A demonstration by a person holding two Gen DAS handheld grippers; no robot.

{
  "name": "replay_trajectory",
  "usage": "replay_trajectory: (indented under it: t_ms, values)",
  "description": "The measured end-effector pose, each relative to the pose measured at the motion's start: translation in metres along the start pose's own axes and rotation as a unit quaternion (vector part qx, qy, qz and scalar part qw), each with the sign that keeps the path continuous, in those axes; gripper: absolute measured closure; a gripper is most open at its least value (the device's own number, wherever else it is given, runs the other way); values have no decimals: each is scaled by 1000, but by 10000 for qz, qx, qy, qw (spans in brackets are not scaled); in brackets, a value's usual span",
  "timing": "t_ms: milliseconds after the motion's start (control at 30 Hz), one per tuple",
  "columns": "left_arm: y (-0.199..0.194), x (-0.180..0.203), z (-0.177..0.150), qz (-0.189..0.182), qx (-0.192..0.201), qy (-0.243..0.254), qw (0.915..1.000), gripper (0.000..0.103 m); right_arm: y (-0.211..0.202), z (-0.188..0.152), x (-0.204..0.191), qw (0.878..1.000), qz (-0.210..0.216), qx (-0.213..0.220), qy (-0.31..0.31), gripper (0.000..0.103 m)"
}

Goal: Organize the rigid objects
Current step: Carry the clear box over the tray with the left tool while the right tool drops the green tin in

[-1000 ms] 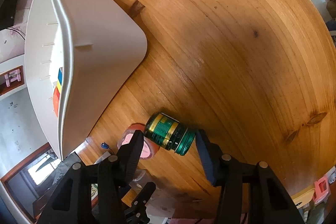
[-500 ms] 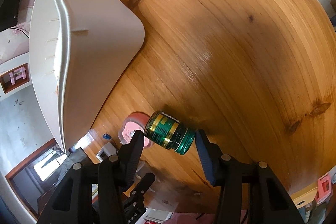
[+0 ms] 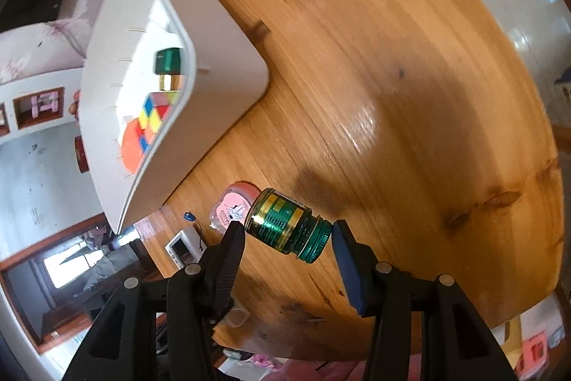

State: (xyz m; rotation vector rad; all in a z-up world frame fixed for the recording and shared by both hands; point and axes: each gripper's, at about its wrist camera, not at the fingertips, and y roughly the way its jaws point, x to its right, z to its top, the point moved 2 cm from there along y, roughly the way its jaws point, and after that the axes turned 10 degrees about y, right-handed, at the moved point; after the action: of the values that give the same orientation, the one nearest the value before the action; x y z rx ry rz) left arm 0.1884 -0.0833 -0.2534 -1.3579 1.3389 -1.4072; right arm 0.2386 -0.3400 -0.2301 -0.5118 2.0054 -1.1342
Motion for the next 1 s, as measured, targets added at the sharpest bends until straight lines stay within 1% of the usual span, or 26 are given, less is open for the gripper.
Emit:
replay_trajectory:
  t_ms: [67, 167, 233, 267, 367, 500, 567, 633, 700, 733, 900, 967, 1000]
  values:
    - [-13, -2, -1, -15, 219, 21, 9998, 48, -9, -2, -2, 9997, -6, 150, -198, 52]
    - [-38, -2, 0, 106, 732, 94, 9972, 48, -21, -4, -8, 9984, 4, 350, -436, 52]
    - [-53, -2, 0, 158, 1057, 130, 9942, 48, -26, -6, -10, 9970, 111, 484, -597, 52]
    - [-64, -2, 0, 167, 1271, 147, 9916, 48, -31, -6, -14, 9956, 164, 576, -714, 52]
    - [-84, -3, 3, 220, 1738, 191, 9844, 48, -38, -7, -22, 9914, 265, 747, -1038, 52]
    - [-105, -3, 13, 233, 2294, 204, 9728, 48, -50, -11, -28, 9832, 460, 1041, -1427, 52]
    - [-118, -3, 16, 249, 2614, 203, 9647, 48, -55, -14, -37, 9764, 572, 1253, -1662, 52]
    - [-126, -4, 19, 302, 2828, 212, 9585, 48, -61, -17, -46, 9678, 663, 1478, -1925, 52]
    - [-135, -6, 24, 358, 3092, 219, 9501, 48, -64, -20, -53, 9605, 718, 1658, -2116, 52]
    - [-138, -6, 27, 366, 3197, 217, 9466, 48, -67, -23, -57, 9547, 745, 1788, -2259, 52]
    - [-146, -15, 41, 431, 3495, 183, 9358, 48, -71, -27, -72, 9330, 755, 2275, -2684, 52]
    - [-145, -18, 48, 445, 3578, 133, 9326, 48, -69, -28, -81, 9211, 700, 2499, -2900, 52]
    - [-144, -20, 50, 430, 3591, 118, 9322, 48, -70, -29, -82, 9175, 682, 2566, -2960, 52]
